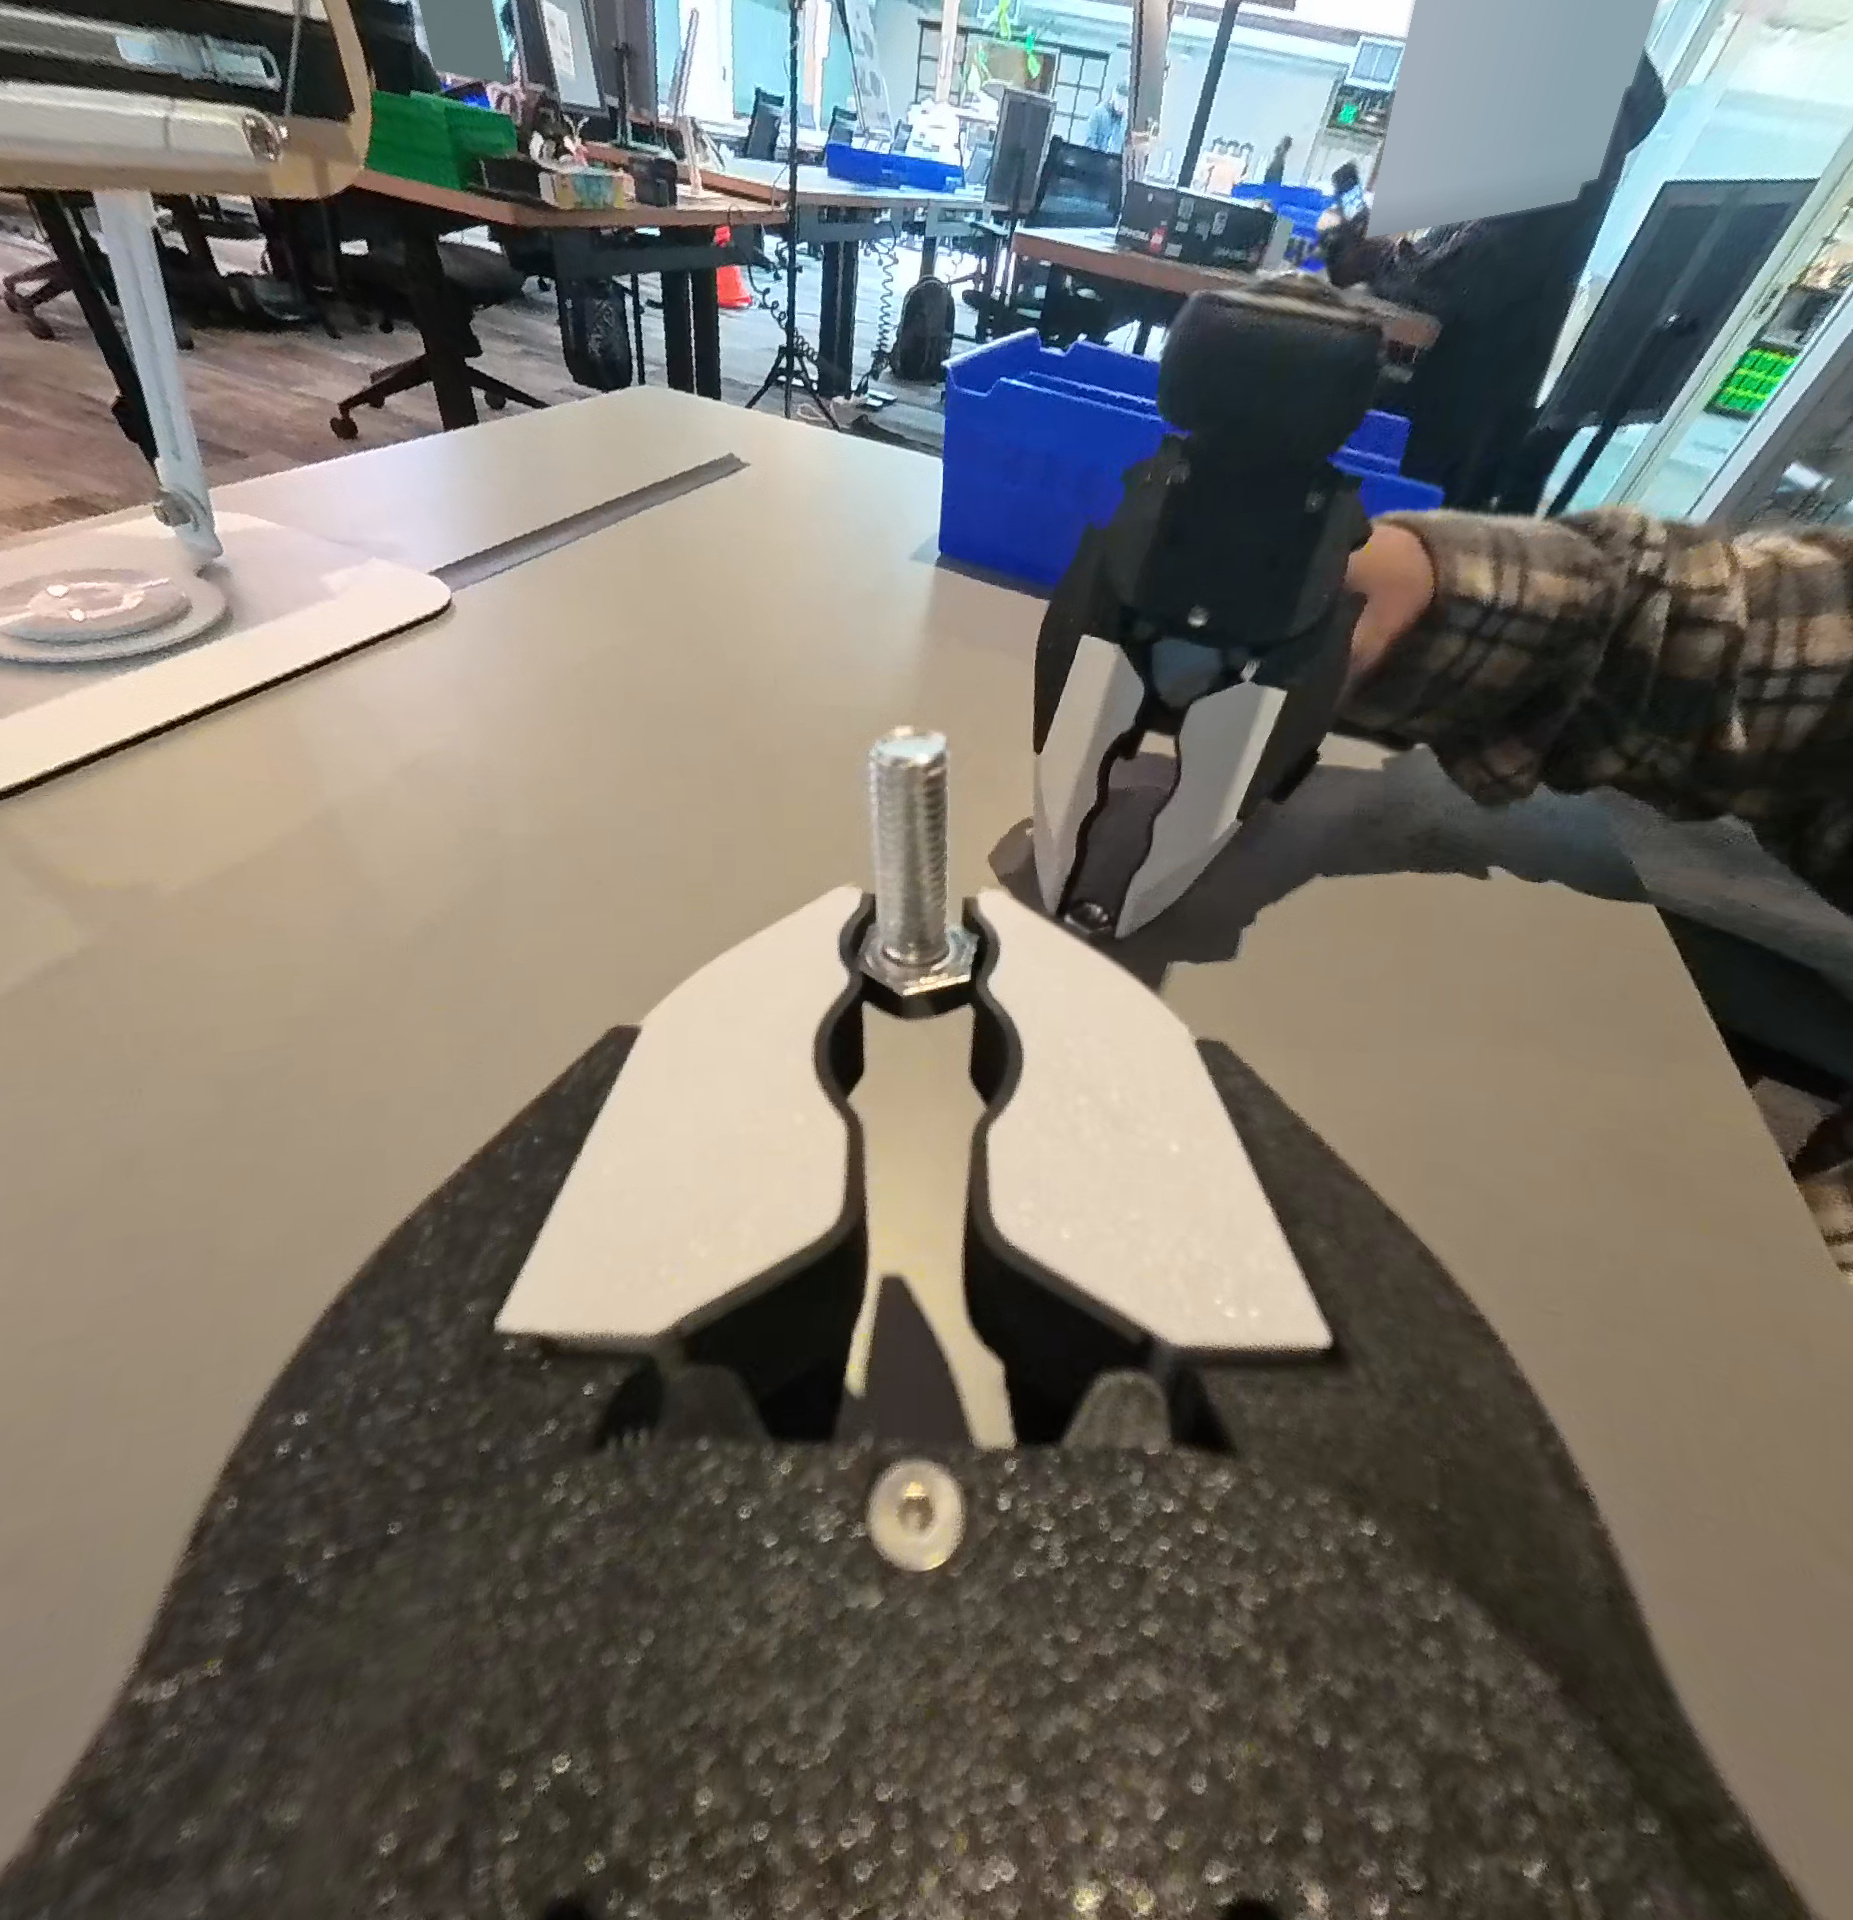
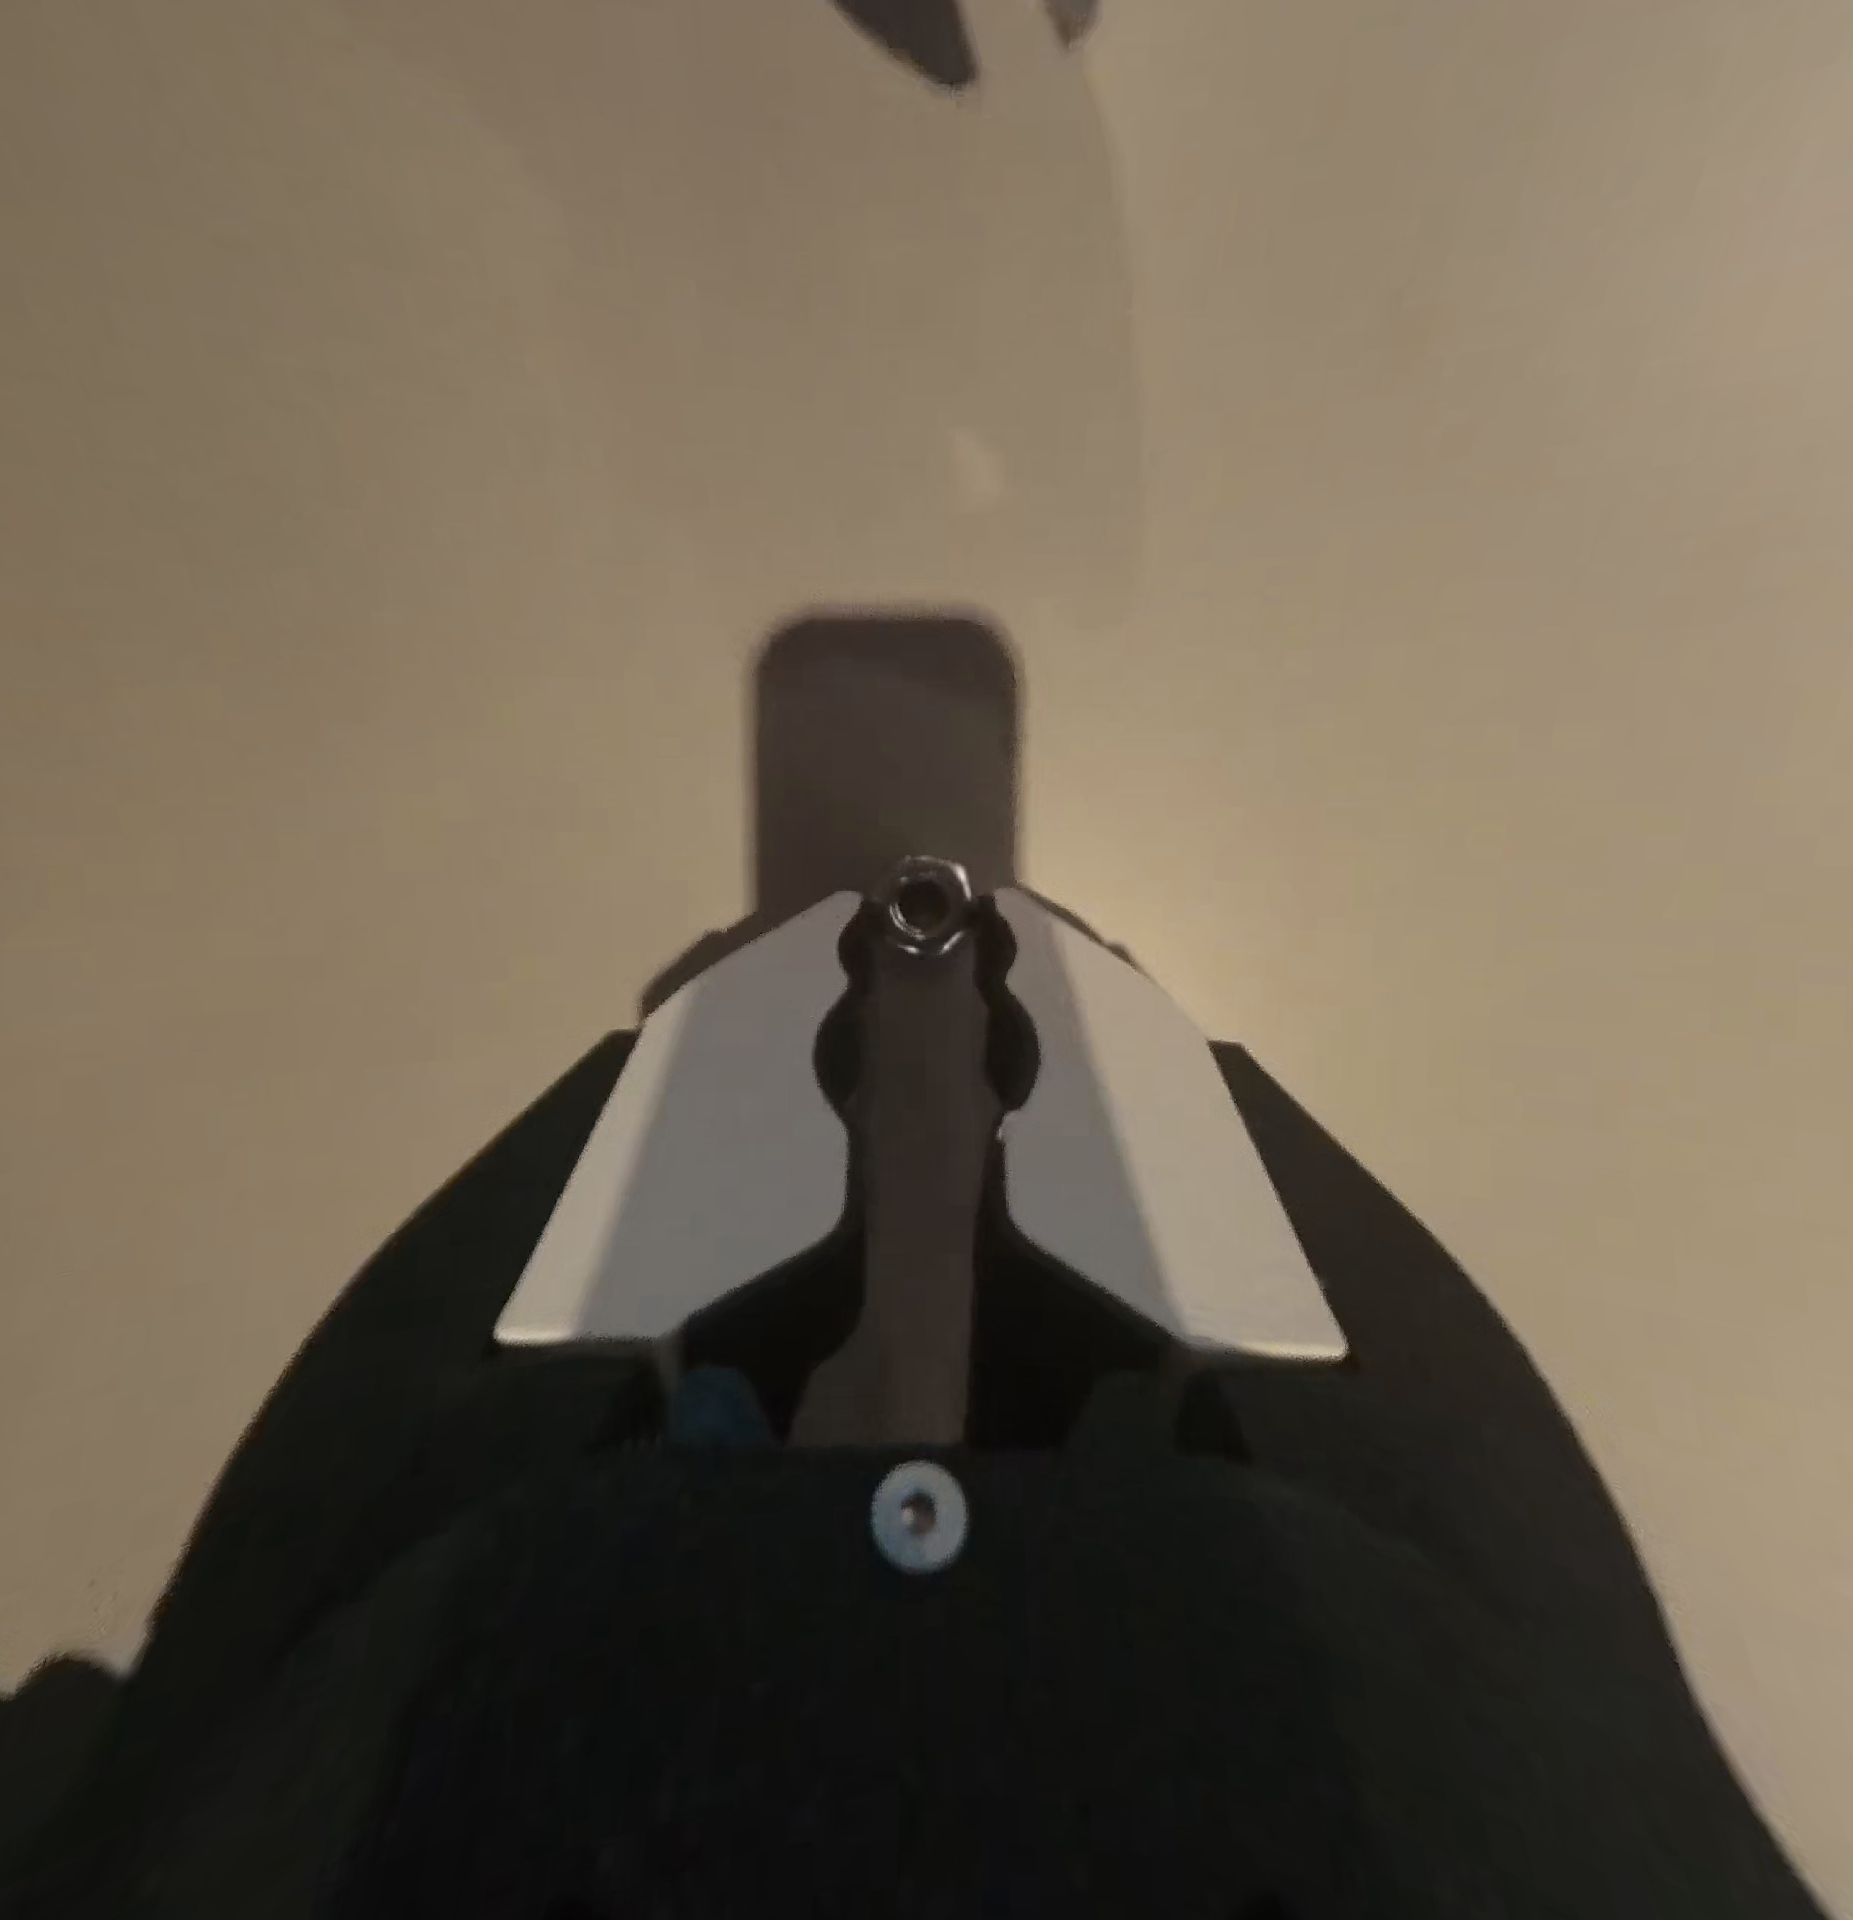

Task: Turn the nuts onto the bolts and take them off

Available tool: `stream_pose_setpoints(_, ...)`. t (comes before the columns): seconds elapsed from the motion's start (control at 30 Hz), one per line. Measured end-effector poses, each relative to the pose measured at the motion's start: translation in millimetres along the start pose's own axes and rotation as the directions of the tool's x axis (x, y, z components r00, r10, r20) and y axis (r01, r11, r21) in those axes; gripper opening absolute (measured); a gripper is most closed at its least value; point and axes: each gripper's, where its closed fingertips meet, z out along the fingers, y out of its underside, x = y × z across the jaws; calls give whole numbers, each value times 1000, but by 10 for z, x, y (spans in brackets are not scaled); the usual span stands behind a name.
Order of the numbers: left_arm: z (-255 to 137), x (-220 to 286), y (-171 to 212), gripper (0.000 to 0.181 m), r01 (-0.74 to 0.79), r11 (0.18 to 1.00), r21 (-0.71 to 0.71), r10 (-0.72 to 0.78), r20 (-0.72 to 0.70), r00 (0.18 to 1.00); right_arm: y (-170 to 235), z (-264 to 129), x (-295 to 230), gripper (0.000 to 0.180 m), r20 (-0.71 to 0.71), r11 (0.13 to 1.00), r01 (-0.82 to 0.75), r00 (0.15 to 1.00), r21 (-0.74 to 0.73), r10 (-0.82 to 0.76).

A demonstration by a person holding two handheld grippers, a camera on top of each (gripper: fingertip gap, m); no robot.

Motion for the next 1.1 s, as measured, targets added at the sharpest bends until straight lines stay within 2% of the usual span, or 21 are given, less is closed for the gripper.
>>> stream_pose_setpoints(0.2, 24, 46, -10, 15, 0, 1000, 13, 0, -12, 1000, -93, -37, 27, 17, -6, 979, -106, 994, 173, 109)
stream_pose_setpoints(0.3, 92, 105, 54, 15, -37, 999, -33, 37, -7, 999, -345, -310, 59, 17, 20, 940, -164, 986, 301, 165)
stream_pose_setpoints(0.37, 143, 164, 92, 15, -75, 995, -67, 75, -4, 997, -578, -535, 55, 17, 17, 933, -151, 988, 327, 154)
stream_pose_setpoints(0.5, 240, 293, 156, 15, -104, 988, -118, 101, -31, 994, -1071, -802, -66, 17, 16, 959, -25, 1000, 283, 21)
stream_pose_setpoints(0.63, 259, 360, 182, 15, -108, 986, -129, 102, -53, 993, -1379, -794, -120, 17, 53, 974, 43, 997, 222, -56)
stream_pose_setpoints(1.1, 256, 399, 227, 15, -124, 978, -168, 115, -59, 992, -1466, -462, -152, 17, 112, 994, 99, 988, 54, -104)
